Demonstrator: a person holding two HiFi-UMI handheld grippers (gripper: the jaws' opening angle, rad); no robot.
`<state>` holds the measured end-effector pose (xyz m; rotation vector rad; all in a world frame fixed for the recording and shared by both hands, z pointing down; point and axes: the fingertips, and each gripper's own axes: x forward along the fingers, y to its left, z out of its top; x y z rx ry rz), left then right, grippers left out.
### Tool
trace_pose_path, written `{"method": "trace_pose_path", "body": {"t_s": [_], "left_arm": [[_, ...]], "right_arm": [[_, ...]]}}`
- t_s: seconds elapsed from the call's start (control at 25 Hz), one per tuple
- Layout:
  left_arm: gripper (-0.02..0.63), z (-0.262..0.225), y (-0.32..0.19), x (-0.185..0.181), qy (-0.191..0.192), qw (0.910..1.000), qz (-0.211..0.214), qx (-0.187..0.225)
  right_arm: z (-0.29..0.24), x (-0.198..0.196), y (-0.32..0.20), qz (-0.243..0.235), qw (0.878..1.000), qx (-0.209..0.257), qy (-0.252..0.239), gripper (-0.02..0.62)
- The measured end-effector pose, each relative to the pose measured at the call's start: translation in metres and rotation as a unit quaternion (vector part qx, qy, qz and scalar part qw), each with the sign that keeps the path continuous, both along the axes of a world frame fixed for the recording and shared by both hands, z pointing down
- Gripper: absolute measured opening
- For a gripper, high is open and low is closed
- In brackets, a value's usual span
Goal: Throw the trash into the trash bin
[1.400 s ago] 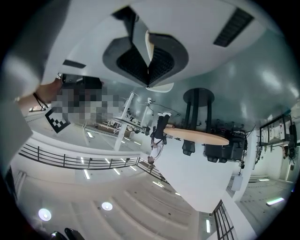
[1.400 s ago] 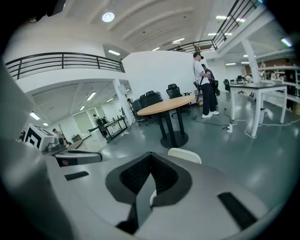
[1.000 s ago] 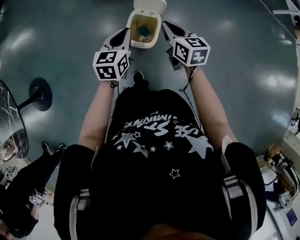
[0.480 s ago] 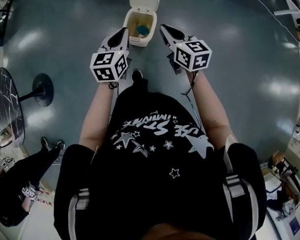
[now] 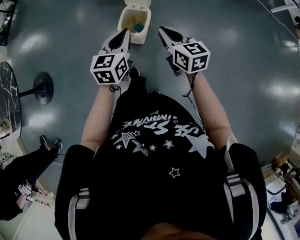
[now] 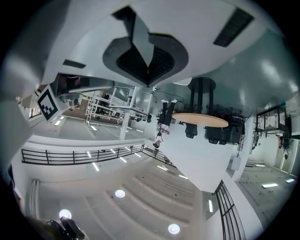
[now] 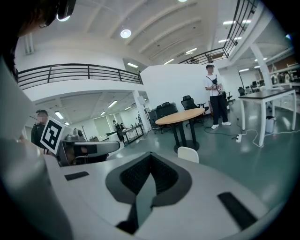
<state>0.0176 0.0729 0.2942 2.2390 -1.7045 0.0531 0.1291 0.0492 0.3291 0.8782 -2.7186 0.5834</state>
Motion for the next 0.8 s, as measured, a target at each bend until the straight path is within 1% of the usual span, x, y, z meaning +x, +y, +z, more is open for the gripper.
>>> {"method": "trace_pose_path", "body": {"t_s": [0.2,0.48,0.6,0.8], "left_arm": [[0.011,-0.003,0.021,0.007,0.008,0.9999,-0.007,0.009],[0.011,-0.010,0.041,0.040,0.005,0.9999,0.003,0.012],[0.011,-0.013,0.047,0.038,0.007,0.9999,0.002,0.015],[0.011,-0.017,0.057,0.029,0.022,0.9993,-0.025,0.018]], "right_arm": [[-0.002,0.008,0.026,-0.005,1.000,0.008,-0.002,0.005],[-0.001,0.041,0.047,0.002,1.000,0.002,-0.011,0.005],[-0.001,0.039,0.053,0.002,1.000,0.000,-0.018,0.006],[-0.005,0.042,0.062,-0.006,1.000,0.005,-0.021,0.005]]}}
